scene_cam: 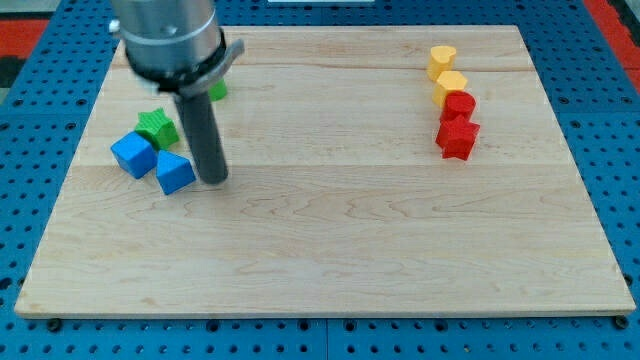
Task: Separate the blue triangle from the blue cube
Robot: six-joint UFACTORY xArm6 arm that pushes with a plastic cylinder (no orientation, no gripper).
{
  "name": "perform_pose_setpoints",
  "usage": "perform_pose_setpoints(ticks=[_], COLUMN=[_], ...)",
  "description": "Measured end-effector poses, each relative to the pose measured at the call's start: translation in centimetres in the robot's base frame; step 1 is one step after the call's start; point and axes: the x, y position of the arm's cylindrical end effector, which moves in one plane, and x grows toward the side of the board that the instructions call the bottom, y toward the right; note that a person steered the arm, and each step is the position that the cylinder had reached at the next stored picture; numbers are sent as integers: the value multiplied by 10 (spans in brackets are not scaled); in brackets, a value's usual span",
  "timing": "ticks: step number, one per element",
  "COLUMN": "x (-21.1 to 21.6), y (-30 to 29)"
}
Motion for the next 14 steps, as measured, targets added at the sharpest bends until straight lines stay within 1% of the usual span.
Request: perform_pose_setpoints(ticks=[1,2,3,4,5,6,7,8,9,10,11,12,13,14], x=[4,-34,-55,-54,-14,29,29,17,-13,-15,-18,-45,-55,-58], y=[-21,-22,-41,-56,-42,-65,-69,-98,-113,-90,-88,-89,-73,-73])
